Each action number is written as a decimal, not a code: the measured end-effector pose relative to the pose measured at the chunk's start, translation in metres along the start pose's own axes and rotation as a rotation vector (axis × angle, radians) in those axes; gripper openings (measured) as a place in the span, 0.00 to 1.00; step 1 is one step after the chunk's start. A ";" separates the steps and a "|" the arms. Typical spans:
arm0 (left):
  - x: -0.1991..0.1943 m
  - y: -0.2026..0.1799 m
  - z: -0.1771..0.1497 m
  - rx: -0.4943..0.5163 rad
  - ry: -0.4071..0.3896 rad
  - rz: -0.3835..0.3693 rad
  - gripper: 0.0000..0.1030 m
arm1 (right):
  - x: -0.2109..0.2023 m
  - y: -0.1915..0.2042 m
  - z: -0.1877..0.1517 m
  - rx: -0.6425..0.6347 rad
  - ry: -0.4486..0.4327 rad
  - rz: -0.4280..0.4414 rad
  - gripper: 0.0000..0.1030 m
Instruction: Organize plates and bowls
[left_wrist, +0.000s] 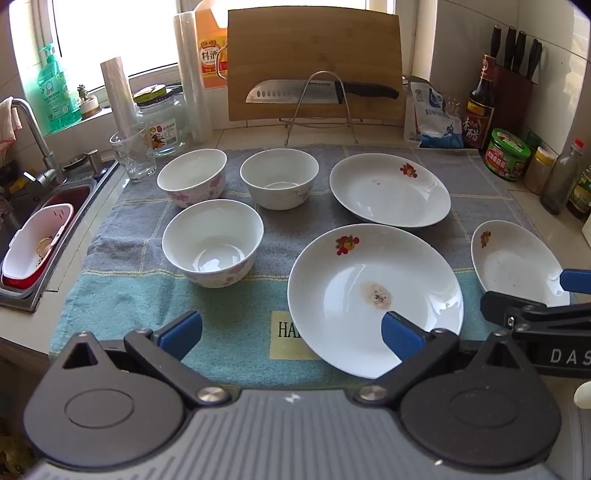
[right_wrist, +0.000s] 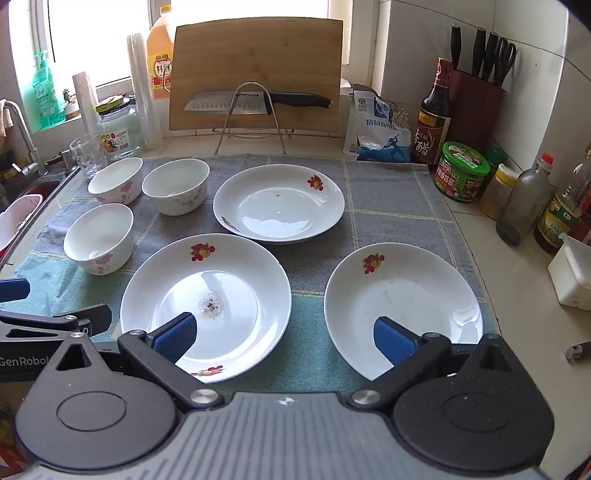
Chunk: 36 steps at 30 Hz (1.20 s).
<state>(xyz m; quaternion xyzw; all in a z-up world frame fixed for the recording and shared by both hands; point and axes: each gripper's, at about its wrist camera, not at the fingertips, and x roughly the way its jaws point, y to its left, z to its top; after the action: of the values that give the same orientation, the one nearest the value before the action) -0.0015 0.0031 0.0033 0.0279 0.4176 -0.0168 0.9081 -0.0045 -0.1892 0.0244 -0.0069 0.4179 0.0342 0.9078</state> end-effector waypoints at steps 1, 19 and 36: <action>0.000 0.000 0.000 0.000 0.000 0.000 0.99 | 0.003 0.003 -0.001 -0.002 0.000 -0.003 1.00; 0.001 -0.002 0.001 0.007 0.000 0.007 0.99 | 0.005 0.006 -0.002 -0.002 -0.001 -0.007 1.00; 0.000 -0.002 0.002 0.009 -0.003 0.009 0.99 | 0.004 0.005 -0.001 -0.001 -0.002 -0.009 1.00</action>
<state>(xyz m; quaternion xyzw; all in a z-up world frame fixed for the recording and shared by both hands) 0.0000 0.0009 0.0044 0.0338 0.4159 -0.0148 0.9087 -0.0029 -0.1836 0.0204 -0.0093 0.4171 0.0307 0.9083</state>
